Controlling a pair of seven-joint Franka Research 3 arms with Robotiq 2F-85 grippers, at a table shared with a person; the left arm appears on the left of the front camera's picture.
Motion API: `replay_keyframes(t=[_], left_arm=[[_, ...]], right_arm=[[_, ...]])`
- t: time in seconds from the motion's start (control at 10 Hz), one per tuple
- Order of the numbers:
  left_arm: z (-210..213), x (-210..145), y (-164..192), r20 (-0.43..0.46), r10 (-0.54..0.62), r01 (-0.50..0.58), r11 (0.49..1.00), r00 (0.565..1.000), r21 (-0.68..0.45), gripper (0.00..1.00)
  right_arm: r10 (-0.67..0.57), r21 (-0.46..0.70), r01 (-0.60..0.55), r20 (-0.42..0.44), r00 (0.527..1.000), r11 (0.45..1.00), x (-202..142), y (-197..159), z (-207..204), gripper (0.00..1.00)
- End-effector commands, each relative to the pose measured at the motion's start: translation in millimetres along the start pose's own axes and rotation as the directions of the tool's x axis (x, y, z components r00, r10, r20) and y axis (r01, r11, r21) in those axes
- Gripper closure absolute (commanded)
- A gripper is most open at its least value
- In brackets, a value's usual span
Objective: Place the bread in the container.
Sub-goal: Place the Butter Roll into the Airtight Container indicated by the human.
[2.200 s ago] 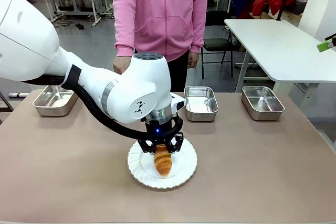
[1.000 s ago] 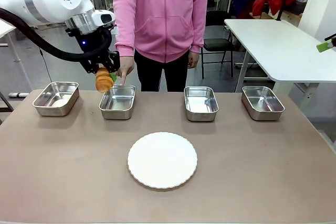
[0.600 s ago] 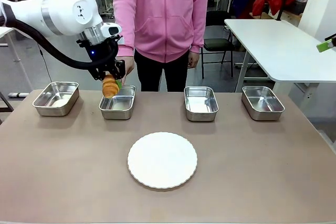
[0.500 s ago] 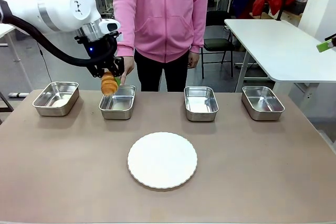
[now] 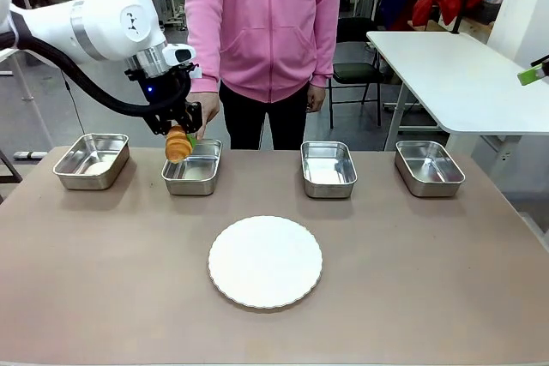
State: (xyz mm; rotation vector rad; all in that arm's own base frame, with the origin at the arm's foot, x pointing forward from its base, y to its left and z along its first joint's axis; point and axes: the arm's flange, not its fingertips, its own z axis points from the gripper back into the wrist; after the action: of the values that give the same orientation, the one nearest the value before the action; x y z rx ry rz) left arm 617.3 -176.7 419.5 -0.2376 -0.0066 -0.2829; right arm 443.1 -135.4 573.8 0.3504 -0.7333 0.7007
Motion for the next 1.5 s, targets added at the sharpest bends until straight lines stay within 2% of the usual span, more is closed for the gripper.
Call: replay_keyframes(t=[0.0, 0.2, 0.6, 0.9, 1.0, 1.4], left_arm=[[3.6, 21.9, 8.3, -0.043, -0.046, 0.044, 0.998, 0.998, -0.047, 0.59], [-9.8, 33.7, 9.7, -0.061, -0.057, 0.054, 0.997, 0.997, -0.048, 0.59], [-35.9, 44.2, 9.4, -0.014, -0.053, 0.053, 0.999, 0.999, -0.009, 0.59], [-49.5, 50.4, 14.4, -0.017, -0.036, 0.036, 0.999, 0.999, 0.002, 0.59], [-50.9, 52.6, 17.1, -0.004, -0.026, 0.026, 0.999, 1.000, 0.031, 0.03], [-52.3, 50.9, 19.1, 0.027, -0.030, 0.029, 0.999, 0.999, 0.015, 0.00]], right_arm=[[0.004, 0.006, -0.004, 0.021, 1.000, 1.000, 2.2, 0.0, 0.2, 0.00], [0.004, 0.006, -0.004, 0.021, 1.000, 1.000, 2.2, 0.0, 0.2, 0.00], [0.004, 0.006, -0.004, 0.021, 1.000, 1.000, 2.2, 0.0, 0.2, 0.00], [0.004, 0.006, -0.004, 0.021, 1.000, 1.000, 2.2, 0.0, 0.2, 0.00], [0.004, 0.006, -0.004, 0.021, 1.000, 1.000, 2.2, 0.0, 0.2, 0.00], [0.004, 0.006, -0.004, 0.021, 1.000, 1.000, 2.2, 0.0, 0.2, 0.00]])
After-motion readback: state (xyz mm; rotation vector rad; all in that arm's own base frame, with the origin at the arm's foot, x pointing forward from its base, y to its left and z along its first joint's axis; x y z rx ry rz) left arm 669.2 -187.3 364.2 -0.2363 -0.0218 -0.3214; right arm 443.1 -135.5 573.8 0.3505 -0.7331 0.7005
